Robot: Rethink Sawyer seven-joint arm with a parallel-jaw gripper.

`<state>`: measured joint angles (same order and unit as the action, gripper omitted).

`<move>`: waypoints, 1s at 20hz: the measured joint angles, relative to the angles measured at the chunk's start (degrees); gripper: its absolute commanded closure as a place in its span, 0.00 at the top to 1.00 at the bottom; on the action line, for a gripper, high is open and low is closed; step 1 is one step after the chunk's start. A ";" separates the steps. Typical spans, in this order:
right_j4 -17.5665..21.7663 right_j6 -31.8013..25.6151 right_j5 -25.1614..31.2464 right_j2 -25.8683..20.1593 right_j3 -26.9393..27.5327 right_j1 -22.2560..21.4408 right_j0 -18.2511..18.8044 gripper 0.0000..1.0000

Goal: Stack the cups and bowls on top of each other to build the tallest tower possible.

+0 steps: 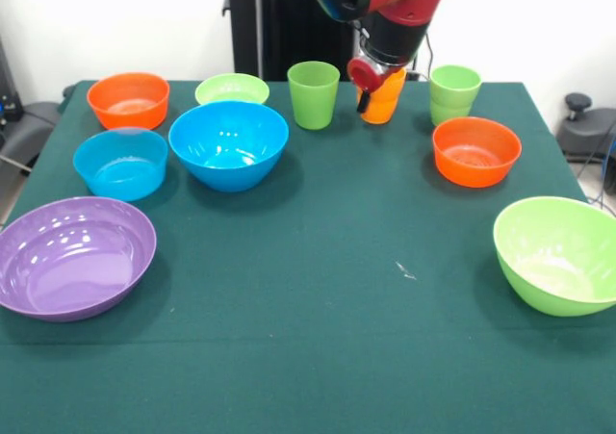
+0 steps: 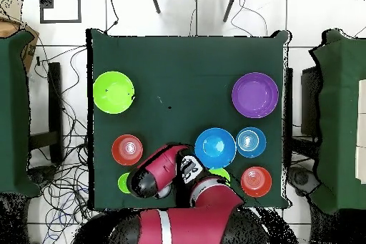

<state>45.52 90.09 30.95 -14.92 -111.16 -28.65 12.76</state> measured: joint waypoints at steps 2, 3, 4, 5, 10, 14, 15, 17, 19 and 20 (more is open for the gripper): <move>0.00 0.00 0.01 0.01 0.11 0.01 -0.01 0.00; 0.00 0.00 0.01 0.01 0.16 0.00 0.00 0.00; 0.00 0.00 0.01 0.00 0.25 0.01 0.01 0.00; 0.00 0.00 0.01 0.00 0.32 0.01 0.02 0.00; -0.24 0.00 0.02 -0.68 1.07 0.01 1.25 0.00; -0.79 0.00 0.13 -1.13 1.58 0.01 2.20 0.00; -0.90 0.00 0.20 -1.19 1.78 0.01 2.35 0.00; -1.04 0.00 0.37 -1.20 2.22 0.00 2.36 0.00; -1.23 0.00 0.70 -1.20 2.64 0.01 2.33 0.00; -1.26 0.00 0.80 -1.20 2.79 0.01 2.31 0.00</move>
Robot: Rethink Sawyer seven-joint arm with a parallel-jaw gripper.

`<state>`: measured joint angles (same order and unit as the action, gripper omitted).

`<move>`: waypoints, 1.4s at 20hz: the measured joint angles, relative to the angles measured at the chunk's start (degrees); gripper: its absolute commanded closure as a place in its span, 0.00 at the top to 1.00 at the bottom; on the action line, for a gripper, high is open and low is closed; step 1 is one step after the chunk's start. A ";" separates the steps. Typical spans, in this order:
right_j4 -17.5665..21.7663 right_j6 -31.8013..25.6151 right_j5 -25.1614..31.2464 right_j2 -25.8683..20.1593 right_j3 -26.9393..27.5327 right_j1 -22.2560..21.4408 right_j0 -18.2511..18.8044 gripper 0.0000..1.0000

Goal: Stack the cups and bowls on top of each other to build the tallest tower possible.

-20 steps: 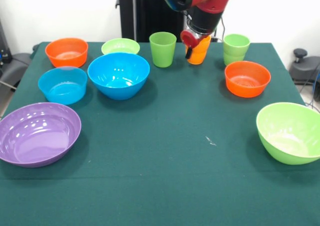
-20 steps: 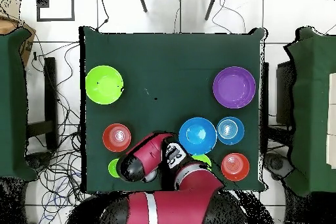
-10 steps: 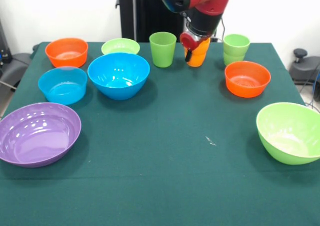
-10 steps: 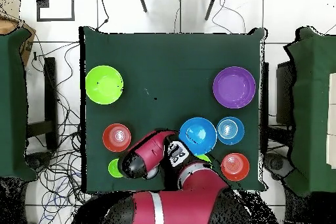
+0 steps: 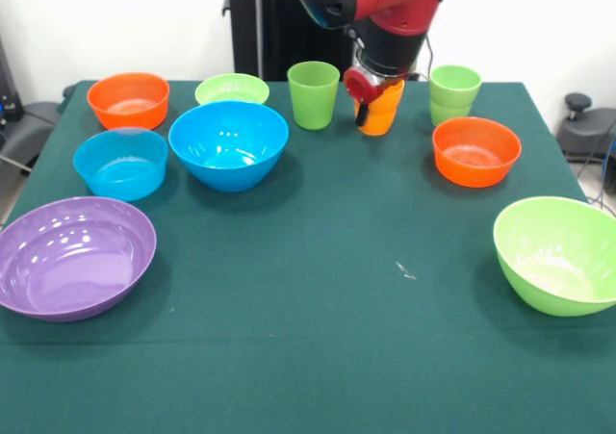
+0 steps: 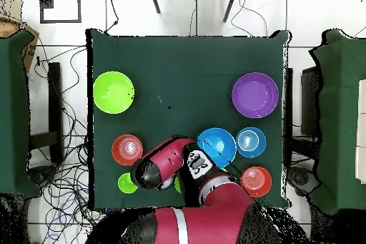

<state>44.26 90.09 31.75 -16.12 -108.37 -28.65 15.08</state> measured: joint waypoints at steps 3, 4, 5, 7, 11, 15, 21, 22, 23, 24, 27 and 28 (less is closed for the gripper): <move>-0.14 0.00 0.31 -0.01 0.47 0.01 -0.07 0.00; -0.19 0.00 0.43 -0.01 0.65 0.01 -0.09 0.00; -0.20 0.00 0.60 -0.01 0.93 0.01 -0.14 0.00; -0.29 0.00 0.96 -0.01 1.48 0.01 -0.25 0.00; -0.49 0.00 1.87 -0.10 2.94 0.03 -0.50 0.00; -0.73 0.00 2.99 -0.37 4.22 0.23 -0.53 0.00; -0.90 0.00 6.76 -1.46 5.87 0.88 -0.52 0.00; -0.90 0.00 7.20 -1.60 6.08 0.96 -0.52 0.00; -0.90 0.00 7.64 -1.73 6.29 1.05 -0.52 0.00; -0.92 0.00 8.02 -1.83 6.45 1.12 -0.51 0.00; -0.91 0.00 9.36 -2.33 6.96 1.37 -0.34 0.00; -0.91 0.00 9.76 -2.51 7.11 1.45 -0.26 0.00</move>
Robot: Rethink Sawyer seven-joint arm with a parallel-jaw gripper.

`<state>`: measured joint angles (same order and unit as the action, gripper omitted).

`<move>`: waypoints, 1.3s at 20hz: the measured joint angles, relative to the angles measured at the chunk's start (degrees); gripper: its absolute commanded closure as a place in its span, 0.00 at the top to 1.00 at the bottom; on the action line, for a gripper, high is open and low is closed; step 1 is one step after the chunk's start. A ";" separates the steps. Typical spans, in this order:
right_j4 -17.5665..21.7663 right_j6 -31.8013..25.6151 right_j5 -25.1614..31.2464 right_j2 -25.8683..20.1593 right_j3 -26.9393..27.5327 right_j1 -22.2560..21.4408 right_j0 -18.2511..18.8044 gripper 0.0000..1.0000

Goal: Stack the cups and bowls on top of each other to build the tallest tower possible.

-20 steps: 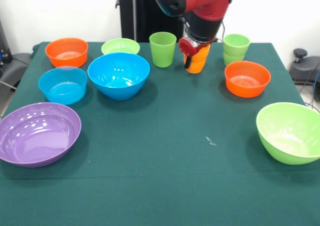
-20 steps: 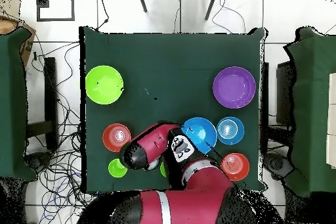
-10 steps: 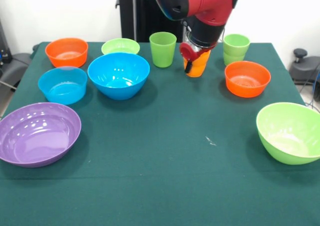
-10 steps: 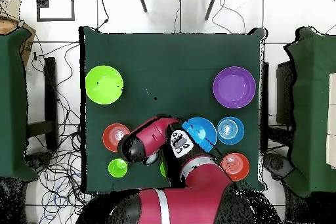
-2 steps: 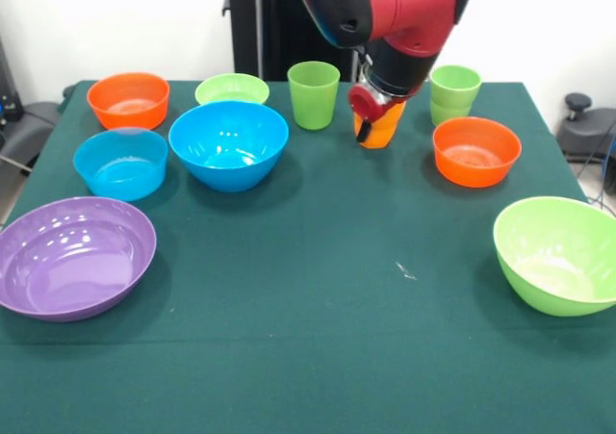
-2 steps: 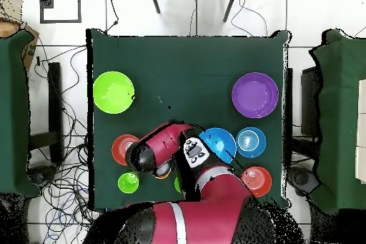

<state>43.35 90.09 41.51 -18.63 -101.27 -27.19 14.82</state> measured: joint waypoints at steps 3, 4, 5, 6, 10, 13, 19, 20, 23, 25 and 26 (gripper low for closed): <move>0.01 0.00 1.19 -0.54 0.45 0.24 0.24 0.00; 0.01 0.00 1.61 -0.89 0.56 0.32 0.50 0.00; 0.00 0.00 2.01 -1.30 0.67 0.41 0.84 0.00; 0.00 0.00 2.15 -1.47 0.70 0.43 1.00 0.00; -0.02 0.00 2.64 -2.81 0.98 0.43 1.82 0.00; -0.10 0.00 2.64 -3.52 1.26 0.37 2.07 0.00; -1.20 0.00 2.71 -5.20 2.40 -0.63 2.13 0.00; -1.65 0.00 2.83 -5.52 2.64 -0.88 2.13 0.00; -2.86 0.00 3.59 -6.62 3.53 -1.73 2.12 0.00; -3.32 0.00 4.51 -7.49 4.45 -2.34 2.17 0.00; -3.36 0.00 4.70 -7.74 4.65 -2.60 2.22 0.00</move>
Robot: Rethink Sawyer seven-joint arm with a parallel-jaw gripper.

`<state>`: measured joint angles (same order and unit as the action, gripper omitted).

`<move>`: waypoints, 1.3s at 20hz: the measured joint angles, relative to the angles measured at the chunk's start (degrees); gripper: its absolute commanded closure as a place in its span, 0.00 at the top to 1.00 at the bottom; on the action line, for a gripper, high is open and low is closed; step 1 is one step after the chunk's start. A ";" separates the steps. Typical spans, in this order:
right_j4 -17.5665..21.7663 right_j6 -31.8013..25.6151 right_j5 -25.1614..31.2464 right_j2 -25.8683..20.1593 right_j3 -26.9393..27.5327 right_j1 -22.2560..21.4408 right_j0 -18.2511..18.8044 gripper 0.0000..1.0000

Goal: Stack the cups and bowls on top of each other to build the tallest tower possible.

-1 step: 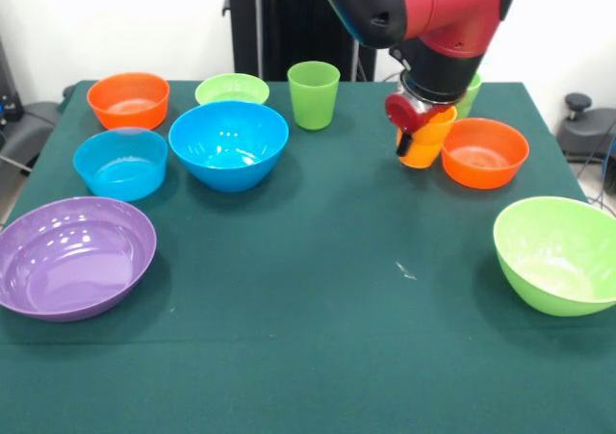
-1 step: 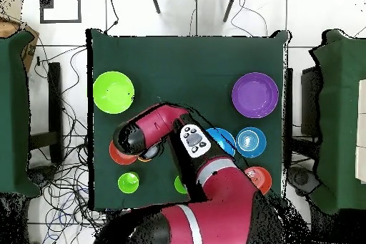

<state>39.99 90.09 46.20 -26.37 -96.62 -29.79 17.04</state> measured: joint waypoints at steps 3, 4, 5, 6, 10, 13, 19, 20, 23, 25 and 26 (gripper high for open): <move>-0.03 0.00 0.29 -0.50 0.40 -0.56 0.13 0.00; -0.02 0.00 0.27 -0.73 0.63 -0.81 0.22 0.00; -0.02 0.00 0.27 -0.87 0.76 -0.92 0.29 0.00; -0.01 0.00 0.29 -0.97 0.86 -1.01 0.34 0.00; 0.01 0.00 0.29 -1.66 1.48 -1.67 0.67 0.00; 0.03 0.00 0.29 -1.81 2.01 -1.78 0.70 0.00; 1.01 0.00 0.29 -1.91 2.96 -1.77 0.71 0.00; 1.49 0.00 0.26 -1.91 3.00 -1.78 0.71 0.00; 4.27 0.00 -0.94 -1.92 3.00 -1.51 0.84 0.00; 5.23 0.00 -1.59 -1.92 3.00 -1.36 0.96 0.00; 5.91 0.00 -2.07 -1.92 3.00 -1.27 1.05 0.00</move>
<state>45.90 90.09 44.14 -28.28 -93.61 -31.05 18.09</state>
